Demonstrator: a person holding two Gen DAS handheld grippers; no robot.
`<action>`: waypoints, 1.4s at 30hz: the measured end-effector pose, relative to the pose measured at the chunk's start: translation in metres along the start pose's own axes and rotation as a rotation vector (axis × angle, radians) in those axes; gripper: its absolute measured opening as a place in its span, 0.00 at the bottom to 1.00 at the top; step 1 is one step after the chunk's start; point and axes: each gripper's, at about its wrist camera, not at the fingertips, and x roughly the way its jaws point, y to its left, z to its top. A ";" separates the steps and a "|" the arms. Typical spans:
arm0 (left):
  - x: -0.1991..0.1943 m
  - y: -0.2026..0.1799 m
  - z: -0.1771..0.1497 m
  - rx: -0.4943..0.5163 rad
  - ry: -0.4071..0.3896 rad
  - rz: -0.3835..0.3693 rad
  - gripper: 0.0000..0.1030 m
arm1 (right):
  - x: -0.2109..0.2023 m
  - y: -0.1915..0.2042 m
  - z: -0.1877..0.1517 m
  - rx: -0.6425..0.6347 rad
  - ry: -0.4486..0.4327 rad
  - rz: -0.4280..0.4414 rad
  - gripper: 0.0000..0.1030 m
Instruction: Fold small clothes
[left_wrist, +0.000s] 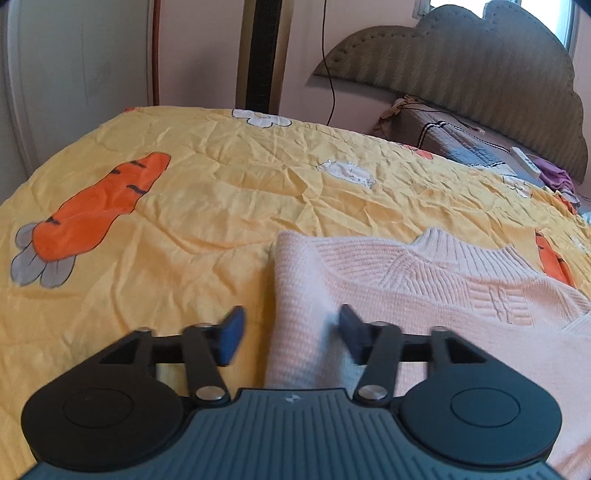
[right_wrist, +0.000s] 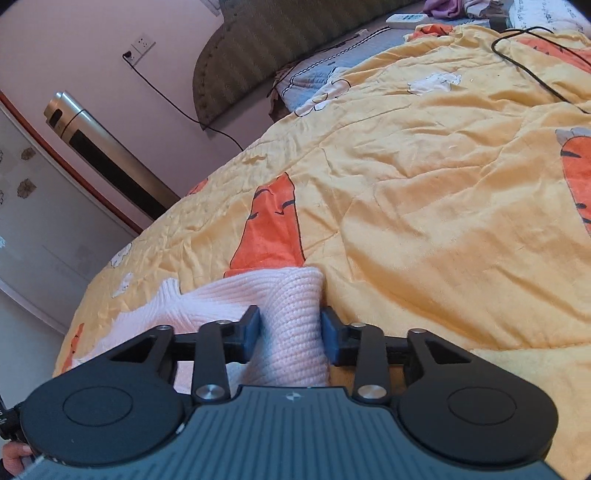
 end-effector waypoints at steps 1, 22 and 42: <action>-0.009 0.004 -0.007 -0.011 -0.003 -0.022 0.76 | -0.006 0.001 -0.003 -0.009 0.007 0.001 0.52; -0.028 -0.017 -0.037 0.057 0.050 0.016 0.23 | -0.056 0.005 -0.063 -0.074 0.034 0.023 0.43; -0.049 -0.013 -0.060 0.134 0.038 0.038 0.19 | -0.092 0.026 -0.077 -0.176 0.047 -0.021 0.31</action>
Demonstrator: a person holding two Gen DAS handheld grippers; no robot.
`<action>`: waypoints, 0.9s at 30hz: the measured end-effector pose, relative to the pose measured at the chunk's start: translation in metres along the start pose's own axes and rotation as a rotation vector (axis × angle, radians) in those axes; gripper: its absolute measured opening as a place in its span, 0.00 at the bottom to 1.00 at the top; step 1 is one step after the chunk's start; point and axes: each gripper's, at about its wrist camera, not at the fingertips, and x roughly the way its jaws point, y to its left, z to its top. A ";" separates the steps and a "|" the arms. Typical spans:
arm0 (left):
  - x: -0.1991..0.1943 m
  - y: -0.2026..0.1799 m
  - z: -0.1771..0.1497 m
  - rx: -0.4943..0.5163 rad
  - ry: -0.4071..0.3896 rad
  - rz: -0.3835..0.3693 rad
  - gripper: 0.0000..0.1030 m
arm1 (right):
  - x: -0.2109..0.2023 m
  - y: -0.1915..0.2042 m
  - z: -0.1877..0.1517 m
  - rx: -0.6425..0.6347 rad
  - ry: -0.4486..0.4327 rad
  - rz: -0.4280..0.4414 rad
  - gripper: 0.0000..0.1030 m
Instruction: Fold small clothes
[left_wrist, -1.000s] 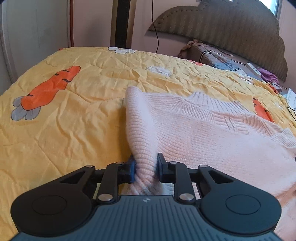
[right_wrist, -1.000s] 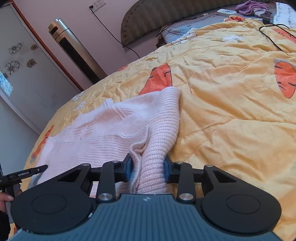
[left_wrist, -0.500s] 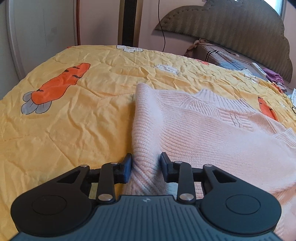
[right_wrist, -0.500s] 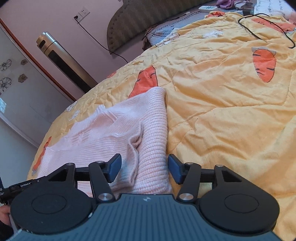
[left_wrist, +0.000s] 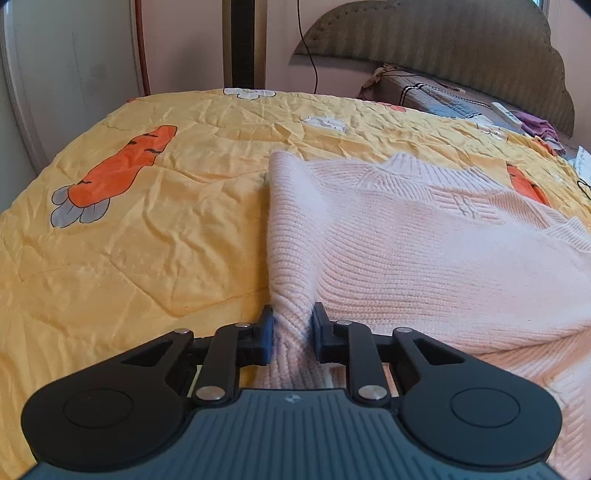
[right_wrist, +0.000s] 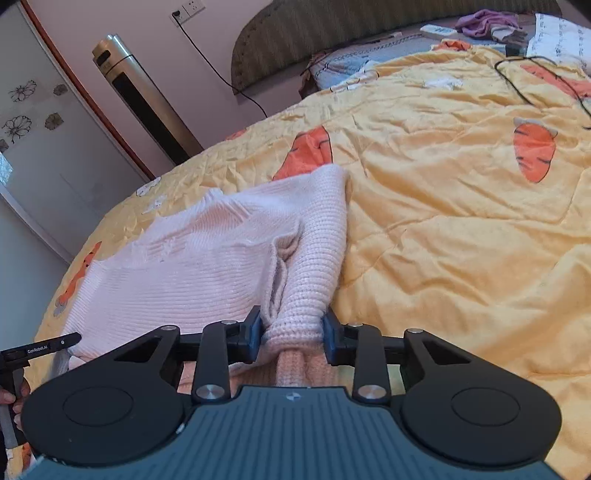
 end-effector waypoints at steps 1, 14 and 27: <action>0.002 -0.003 -0.001 0.015 -0.018 0.014 0.19 | 0.002 -0.003 -0.001 -0.004 0.010 -0.008 0.31; -0.117 -0.057 -0.101 0.284 -0.185 0.116 0.81 | -0.080 0.004 -0.051 -0.039 -0.095 -0.050 0.77; -0.111 0.003 -0.116 0.106 -0.040 0.097 0.16 | -0.103 -0.003 -0.114 -0.059 0.009 -0.071 0.10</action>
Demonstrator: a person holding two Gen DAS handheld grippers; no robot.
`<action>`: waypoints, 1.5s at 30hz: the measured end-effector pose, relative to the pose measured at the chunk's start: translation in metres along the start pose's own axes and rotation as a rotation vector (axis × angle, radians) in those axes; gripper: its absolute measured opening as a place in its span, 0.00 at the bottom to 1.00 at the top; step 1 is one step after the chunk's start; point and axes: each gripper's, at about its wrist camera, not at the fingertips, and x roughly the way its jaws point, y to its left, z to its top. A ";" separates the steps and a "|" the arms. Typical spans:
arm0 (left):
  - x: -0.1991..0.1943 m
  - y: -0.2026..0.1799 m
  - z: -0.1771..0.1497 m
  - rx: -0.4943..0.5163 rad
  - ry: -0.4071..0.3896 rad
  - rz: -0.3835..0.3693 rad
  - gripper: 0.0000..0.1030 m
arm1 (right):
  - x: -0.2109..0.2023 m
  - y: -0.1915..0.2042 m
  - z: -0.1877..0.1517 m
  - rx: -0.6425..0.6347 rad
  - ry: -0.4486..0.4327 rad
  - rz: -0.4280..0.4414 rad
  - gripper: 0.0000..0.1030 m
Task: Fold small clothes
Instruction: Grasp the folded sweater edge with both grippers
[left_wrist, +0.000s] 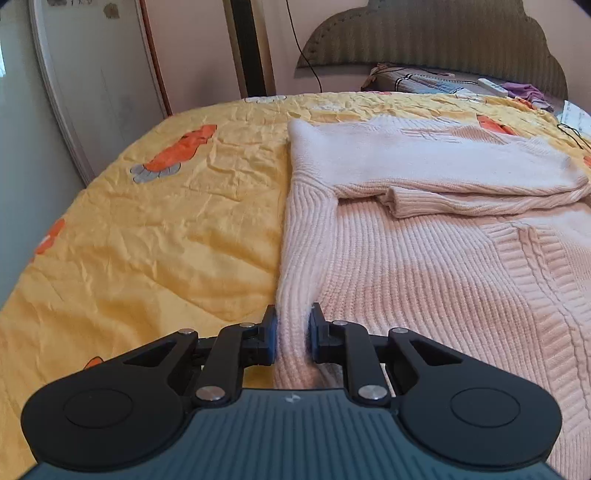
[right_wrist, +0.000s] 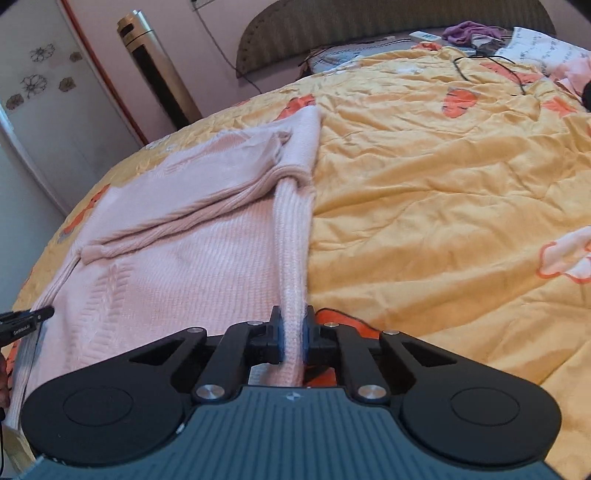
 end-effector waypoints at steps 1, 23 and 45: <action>0.003 -0.003 -0.004 0.018 0.000 0.005 0.16 | -0.004 -0.006 0.001 0.014 -0.006 -0.002 0.10; -0.080 0.005 -0.071 -0.071 0.001 -0.077 0.15 | -0.066 0.034 -0.077 -0.030 0.062 0.054 0.10; -0.096 -0.008 -0.099 -0.046 0.037 -0.113 0.46 | -0.081 0.017 -0.096 0.153 0.088 0.148 0.48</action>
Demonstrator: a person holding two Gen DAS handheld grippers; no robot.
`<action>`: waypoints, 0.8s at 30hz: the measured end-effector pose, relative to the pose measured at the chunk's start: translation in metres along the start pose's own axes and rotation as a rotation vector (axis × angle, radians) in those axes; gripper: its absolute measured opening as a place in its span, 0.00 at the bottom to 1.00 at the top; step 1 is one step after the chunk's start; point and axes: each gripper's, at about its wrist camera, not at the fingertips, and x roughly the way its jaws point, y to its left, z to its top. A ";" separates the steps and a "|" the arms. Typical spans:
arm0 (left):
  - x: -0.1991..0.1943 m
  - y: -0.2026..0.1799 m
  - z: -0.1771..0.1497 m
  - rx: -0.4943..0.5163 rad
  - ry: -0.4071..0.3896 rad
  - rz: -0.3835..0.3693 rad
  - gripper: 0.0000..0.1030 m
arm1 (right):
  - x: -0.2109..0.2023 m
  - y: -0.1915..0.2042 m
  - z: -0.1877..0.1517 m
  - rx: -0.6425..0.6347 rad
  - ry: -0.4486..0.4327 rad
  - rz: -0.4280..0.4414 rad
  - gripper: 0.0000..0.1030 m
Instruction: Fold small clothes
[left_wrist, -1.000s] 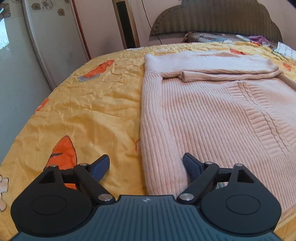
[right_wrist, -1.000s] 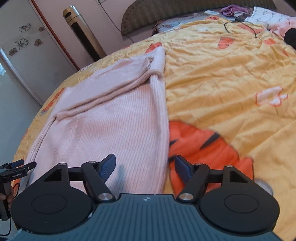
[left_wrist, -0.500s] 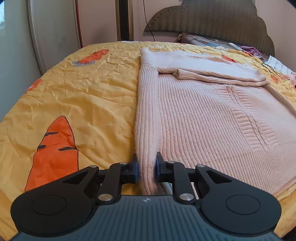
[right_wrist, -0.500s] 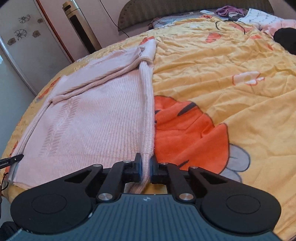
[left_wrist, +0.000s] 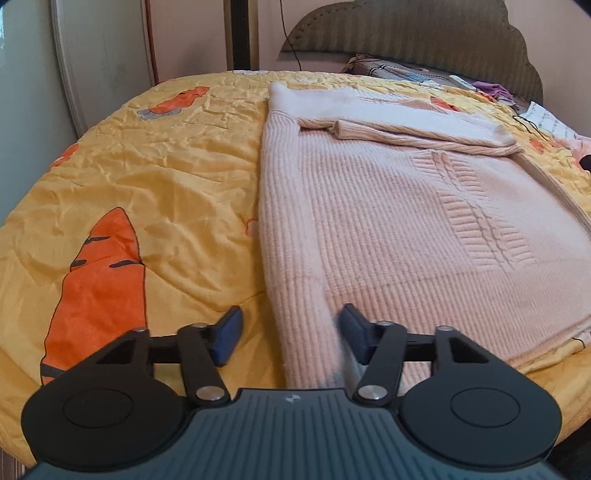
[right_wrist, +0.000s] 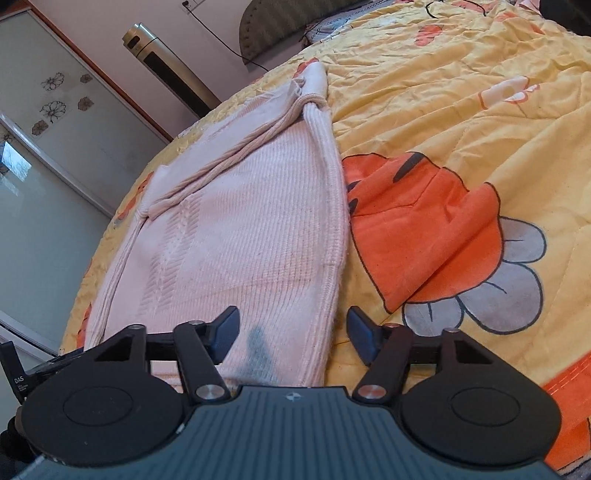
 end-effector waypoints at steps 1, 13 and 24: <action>0.000 -0.005 0.001 0.030 0.002 -0.008 0.34 | 0.003 0.002 0.000 -0.002 0.015 0.001 0.29; 0.003 0.015 0.016 -0.080 0.086 -0.107 0.17 | 0.002 -0.008 -0.002 0.094 0.055 0.090 0.17; -0.021 0.027 0.051 -0.155 0.026 -0.210 0.14 | -0.018 0.001 0.030 0.193 -0.028 0.311 0.17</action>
